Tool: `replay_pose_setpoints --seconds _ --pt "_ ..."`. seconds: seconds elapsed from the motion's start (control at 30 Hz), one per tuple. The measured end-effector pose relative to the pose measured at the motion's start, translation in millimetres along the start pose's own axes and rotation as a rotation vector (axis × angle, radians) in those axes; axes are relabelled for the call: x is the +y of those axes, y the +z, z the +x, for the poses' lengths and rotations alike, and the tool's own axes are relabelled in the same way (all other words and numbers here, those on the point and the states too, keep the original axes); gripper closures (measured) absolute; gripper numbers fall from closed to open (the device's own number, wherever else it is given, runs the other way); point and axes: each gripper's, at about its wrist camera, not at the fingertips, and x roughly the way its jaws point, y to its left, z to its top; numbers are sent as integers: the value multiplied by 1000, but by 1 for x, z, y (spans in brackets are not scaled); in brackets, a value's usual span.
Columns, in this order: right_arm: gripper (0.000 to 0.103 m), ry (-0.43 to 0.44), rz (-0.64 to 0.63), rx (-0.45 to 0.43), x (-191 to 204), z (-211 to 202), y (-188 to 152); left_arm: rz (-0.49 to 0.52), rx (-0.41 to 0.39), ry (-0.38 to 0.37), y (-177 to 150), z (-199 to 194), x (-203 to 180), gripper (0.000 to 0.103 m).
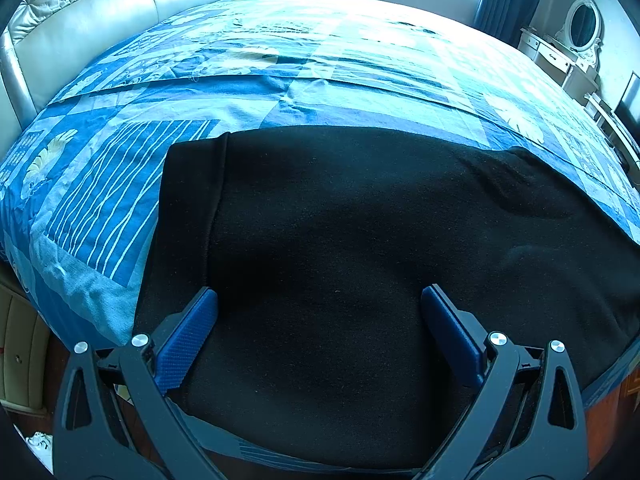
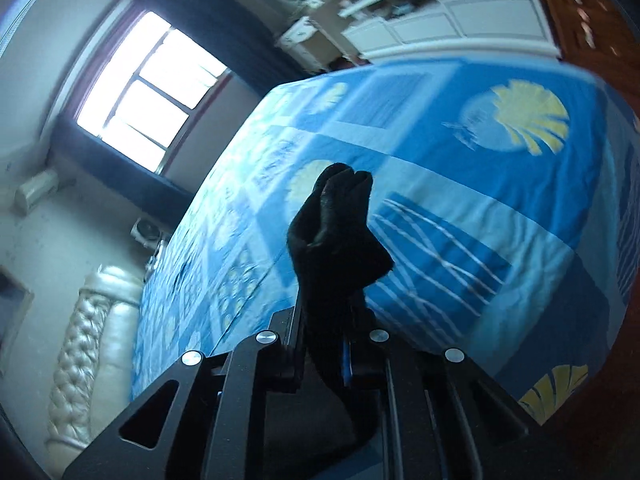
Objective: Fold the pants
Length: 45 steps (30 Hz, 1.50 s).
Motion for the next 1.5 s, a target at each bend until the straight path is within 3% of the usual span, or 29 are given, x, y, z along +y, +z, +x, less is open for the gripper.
replay_pose_setpoints --seconds 0.33,0.67,1.17,1.5 --pt "92 -30 -279 16 81 -13 -26 1 0 -3 0 -1 0 2" --pt "92 -3 -423 65 134 -6 -79 0 0 -3 0 -1 0 2" --pt "92 56 -594 210 186 18 -167 1 -1 -1 -1 -1 0 2" --pt "92 57 -681 343 200 49 -230 2 -1 -1 -1 -1 0 2"
